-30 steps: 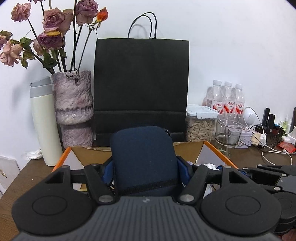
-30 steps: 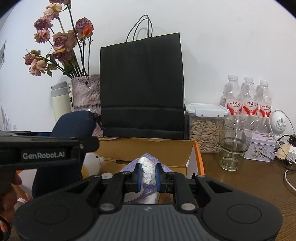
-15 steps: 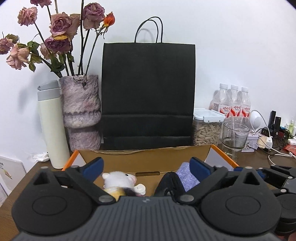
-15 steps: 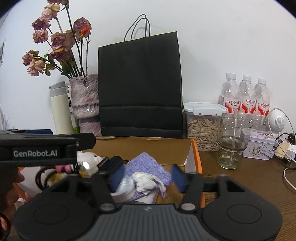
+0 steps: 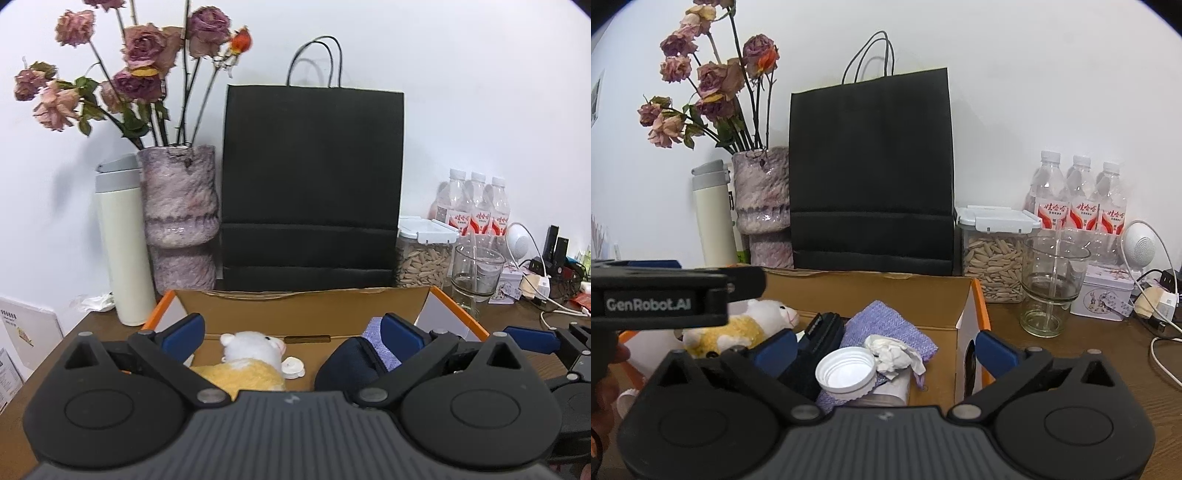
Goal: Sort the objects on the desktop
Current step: 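Open the right tool to drop the tissue while the left tool drops the navy case into the box, then move the right tool and the left tool back toward the remaining items on the table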
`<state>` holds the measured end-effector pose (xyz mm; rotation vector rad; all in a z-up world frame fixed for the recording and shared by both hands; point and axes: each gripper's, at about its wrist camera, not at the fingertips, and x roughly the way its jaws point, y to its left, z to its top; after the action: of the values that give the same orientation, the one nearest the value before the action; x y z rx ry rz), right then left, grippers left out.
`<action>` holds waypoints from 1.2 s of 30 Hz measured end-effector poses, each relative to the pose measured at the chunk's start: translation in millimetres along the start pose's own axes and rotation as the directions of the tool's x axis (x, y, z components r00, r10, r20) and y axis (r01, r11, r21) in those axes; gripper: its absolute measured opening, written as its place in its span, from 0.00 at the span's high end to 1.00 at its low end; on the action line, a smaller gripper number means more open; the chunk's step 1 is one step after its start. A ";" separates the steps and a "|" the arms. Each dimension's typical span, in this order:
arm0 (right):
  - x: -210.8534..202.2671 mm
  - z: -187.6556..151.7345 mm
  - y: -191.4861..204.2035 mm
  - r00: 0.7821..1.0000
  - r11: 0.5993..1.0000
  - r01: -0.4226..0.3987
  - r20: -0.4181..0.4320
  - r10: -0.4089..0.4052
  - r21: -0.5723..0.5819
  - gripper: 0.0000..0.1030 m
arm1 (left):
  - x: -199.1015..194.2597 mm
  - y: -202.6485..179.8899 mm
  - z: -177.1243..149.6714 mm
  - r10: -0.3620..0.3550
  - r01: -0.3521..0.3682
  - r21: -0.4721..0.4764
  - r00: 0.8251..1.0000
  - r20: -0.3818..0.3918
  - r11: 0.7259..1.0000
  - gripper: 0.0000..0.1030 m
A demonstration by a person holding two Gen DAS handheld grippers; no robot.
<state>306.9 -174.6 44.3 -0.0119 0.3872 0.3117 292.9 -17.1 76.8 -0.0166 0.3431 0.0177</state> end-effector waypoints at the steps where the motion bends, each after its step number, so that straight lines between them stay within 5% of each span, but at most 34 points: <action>1: -3.0 -0.2 0.0 1.000 1.000 0.000 0.004 0.000 -0.002 0.00 | -3.8 3.0 -0.5 0.002 -0.002 -0.009 1.000 0.005 1.000 0.00; 16: -67.7 -24.9 -24.1 0.998 0.998 0.067 0.012 -0.067 0.001 0.00 | -64.2 60.0 -21.5 0.113 -0.111 -0.097 0.993 0.015 0.989 0.00; 23: -77.0 -49.8 -41.8 0.991 0.995 0.104 -0.089 -0.103 0.004 0.00 | -77.5 93.7 -45.7 0.143 -0.152 -0.110 0.986 -0.080 0.982 0.00; 36: -64.8 -73.4 -37.4 0.970 0.996 0.080 -0.228 -0.085 -0.032 0.01 | -67.1 94.4 -76.1 0.131 -0.145 -0.054 0.970 -0.205 0.988 0.00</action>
<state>234.1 -234.6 -1.4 -0.0864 0.6107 0.2328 202.3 74.8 26.5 -0.0630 0.5450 0.1672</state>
